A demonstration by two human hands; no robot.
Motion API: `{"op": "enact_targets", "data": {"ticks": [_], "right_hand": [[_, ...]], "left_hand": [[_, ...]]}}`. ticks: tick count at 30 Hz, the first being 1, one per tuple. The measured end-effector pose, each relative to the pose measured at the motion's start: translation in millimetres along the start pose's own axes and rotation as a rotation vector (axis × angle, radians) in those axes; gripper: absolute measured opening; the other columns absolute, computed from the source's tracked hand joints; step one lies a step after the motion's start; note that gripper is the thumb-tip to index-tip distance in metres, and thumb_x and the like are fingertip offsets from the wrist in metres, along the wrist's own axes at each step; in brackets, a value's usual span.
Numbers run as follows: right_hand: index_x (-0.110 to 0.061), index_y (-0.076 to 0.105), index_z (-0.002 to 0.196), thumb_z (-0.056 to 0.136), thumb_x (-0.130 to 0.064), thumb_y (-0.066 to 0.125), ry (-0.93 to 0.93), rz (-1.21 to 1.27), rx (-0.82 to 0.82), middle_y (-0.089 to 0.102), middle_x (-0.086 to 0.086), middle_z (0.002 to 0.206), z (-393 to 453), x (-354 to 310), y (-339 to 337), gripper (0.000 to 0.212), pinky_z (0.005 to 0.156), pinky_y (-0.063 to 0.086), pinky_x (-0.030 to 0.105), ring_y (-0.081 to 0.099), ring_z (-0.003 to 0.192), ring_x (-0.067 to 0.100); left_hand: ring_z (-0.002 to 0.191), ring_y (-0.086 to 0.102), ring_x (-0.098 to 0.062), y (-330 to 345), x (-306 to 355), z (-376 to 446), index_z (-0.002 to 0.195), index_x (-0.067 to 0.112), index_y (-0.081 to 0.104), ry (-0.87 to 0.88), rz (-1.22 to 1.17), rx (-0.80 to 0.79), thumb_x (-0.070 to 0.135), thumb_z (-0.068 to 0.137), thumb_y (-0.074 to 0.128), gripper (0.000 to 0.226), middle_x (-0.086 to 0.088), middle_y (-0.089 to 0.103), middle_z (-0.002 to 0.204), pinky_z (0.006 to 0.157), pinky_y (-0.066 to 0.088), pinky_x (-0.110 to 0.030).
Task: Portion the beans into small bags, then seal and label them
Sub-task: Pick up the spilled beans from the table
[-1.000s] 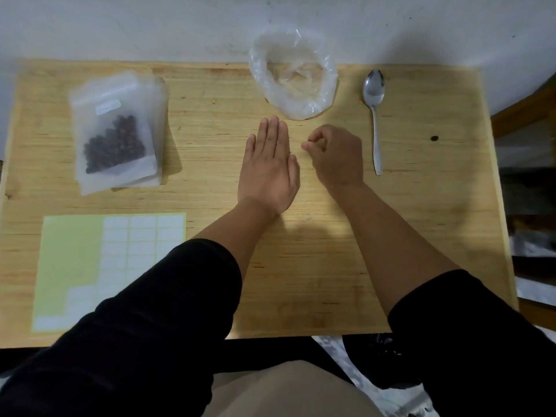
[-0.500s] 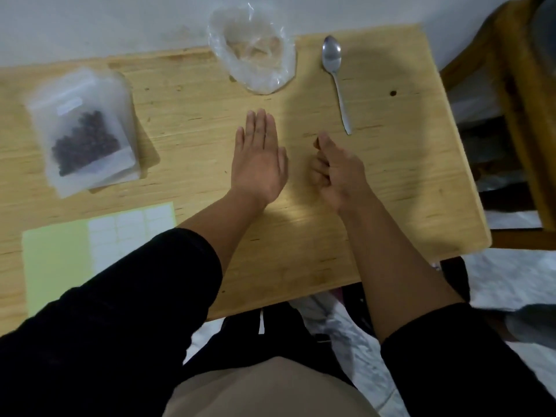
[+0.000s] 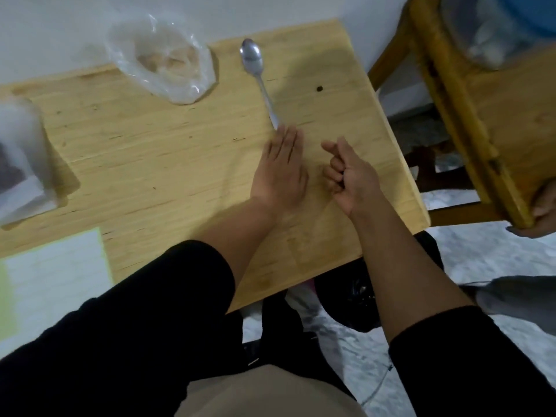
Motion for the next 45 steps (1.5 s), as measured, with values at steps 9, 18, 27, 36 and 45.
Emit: {"op": "enact_targets", "data": {"ticks": [9, 18, 27, 36, 45], "right_hand": [[-0.017, 0.07, 0.106, 0.083, -0.026, 0.067, -0.306, -0.609, 0.1, 0.069, -0.01, 0.1, 58.8, -79.3, -9.4, 0.025, 0.081, 0.046, 0.009, 0.059, 0.091, -0.005], [-0.02, 0.068, 0.112, 0.083, -0.027, 0.065, -0.46, -0.927, 0.057, 0.068, -0.004, 0.115, 98.9, -109.2, 29.1, 0.03, 0.098, 0.041, 0.019, 0.058, 0.1, 0.005], [-0.024, 0.071, 0.104, 0.085, -0.029, 0.062, -0.504, -1.148, 0.081, 0.07, -0.007, 0.107, 115.9, -108.8, 39.3, 0.022, 0.081, 0.034, 0.011, 0.061, 0.101, 0.007], [-0.018, 0.067, 0.094, 0.086, -0.027, 0.061, -0.561, -1.174, 0.212, 0.069, -0.003, 0.094, 94.5, -101.5, 22.6, 0.013, 0.074, 0.038, 0.019, 0.061, 0.089, 0.012], [-0.019, 0.068, 0.085, 0.08, -0.024, 0.069, -0.366, -0.76, 0.394, 0.061, -0.012, 0.078, 25.5, -66.2, -43.8, 0.007, 0.066, 0.039, 0.011, 0.053, 0.076, 0.001]], "left_hand": [[0.147, -0.002, -0.027, -0.4, 1.0, 57.8, 0.15, 0.002, 0.008, -0.126, 0.036, 0.095, 0.03, 0.1, 0.021, 0.059, -0.014, 0.006, 0.158, 0.119, 0.001, -0.041], [0.147, -0.003, -0.021, -0.9, -1.6, 60.5, 0.151, 0.005, 0.008, -0.159, 0.017, 0.097, 0.034, 0.096, 0.02, 0.063, -0.011, 0.006, 0.159, 0.119, -0.004, -0.037], [0.147, -0.004, -0.02, -1.1, -1.0, 61.0, 0.151, 0.006, 0.008, -0.152, -0.016, 0.099, 0.031, 0.098, 0.023, 0.06, -0.011, 0.005, 0.159, 0.119, -0.006, -0.036], [0.147, -0.003, -0.022, 0.2, 2.4, 61.4, 0.15, 0.005, 0.012, -0.116, 0.042, 0.109, 0.031, 0.098, 0.022, 0.059, -0.012, 0.009, 0.158, 0.118, -0.007, -0.041], [0.145, 0.01, -0.032, 4.5, 26.3, 49.0, 0.146, -0.002, 0.024, 0.137, 0.024, 0.108, 0.026, 0.097, 0.028, 0.056, -0.02, 0.023, 0.154, 0.117, 0.004, -0.039]]}}
Point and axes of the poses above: each hand's wrist, its own z-axis towards the middle knuckle, its own y-axis out of the palm, x = y × z, the point moved 10 cm from there along z, towards the middle knuckle
